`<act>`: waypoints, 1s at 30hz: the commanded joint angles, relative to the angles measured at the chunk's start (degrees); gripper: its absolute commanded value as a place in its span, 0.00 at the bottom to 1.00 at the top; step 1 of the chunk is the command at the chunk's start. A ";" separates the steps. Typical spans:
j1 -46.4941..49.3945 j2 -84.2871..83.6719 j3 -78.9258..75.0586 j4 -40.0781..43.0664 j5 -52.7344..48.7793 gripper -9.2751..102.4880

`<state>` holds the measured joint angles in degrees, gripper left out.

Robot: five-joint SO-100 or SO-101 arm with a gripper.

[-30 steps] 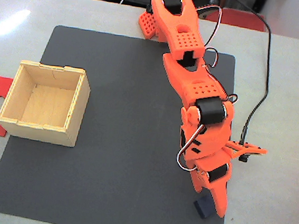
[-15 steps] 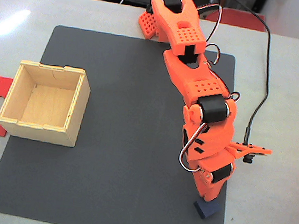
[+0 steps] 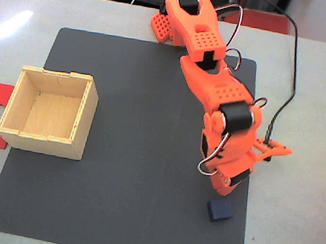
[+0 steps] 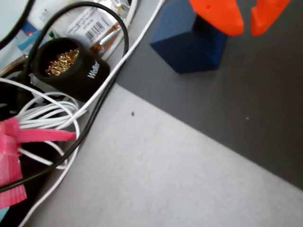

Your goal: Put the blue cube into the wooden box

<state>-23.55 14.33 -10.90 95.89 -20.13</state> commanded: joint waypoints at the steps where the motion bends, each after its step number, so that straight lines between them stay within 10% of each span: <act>1: 0.53 1.58 -2.55 5.19 0.62 0.08; 30: 0.26 -0.97 -2.20 -10.02 0.18 0.32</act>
<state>-23.38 12.83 -11.34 86.31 -19.86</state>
